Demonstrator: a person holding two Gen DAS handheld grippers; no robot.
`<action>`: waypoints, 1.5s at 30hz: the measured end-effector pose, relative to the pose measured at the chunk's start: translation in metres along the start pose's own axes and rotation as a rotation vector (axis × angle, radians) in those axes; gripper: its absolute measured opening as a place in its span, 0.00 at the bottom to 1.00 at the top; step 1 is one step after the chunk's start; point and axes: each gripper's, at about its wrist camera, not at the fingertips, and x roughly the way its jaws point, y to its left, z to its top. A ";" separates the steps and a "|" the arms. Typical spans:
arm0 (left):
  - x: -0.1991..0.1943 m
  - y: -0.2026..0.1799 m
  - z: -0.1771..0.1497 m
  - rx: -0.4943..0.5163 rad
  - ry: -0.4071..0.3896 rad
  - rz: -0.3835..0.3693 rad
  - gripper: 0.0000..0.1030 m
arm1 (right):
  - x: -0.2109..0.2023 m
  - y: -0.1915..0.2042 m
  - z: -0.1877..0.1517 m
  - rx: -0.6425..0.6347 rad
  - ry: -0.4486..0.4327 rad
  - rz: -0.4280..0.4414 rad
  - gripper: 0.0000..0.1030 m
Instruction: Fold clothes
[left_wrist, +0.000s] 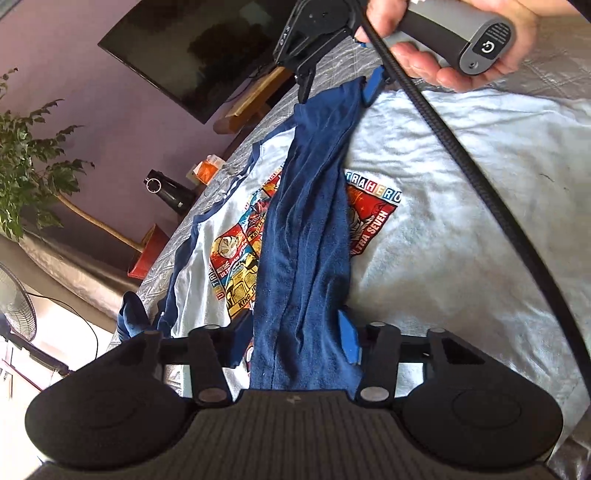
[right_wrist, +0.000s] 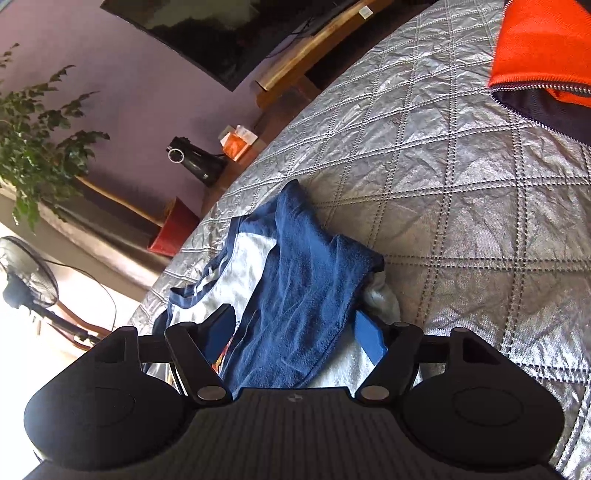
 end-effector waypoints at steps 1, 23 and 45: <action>0.000 0.000 0.001 -0.013 0.009 -0.017 0.22 | 0.001 0.003 -0.001 -0.016 0.002 -0.007 0.74; 0.001 0.033 -0.010 -0.165 0.022 -0.237 0.01 | 0.011 -0.021 0.005 0.050 -0.043 -0.064 0.03; 0.003 0.078 -0.022 -0.343 0.066 -0.325 0.39 | 0.010 -0.009 0.008 -0.073 -0.022 -0.107 0.09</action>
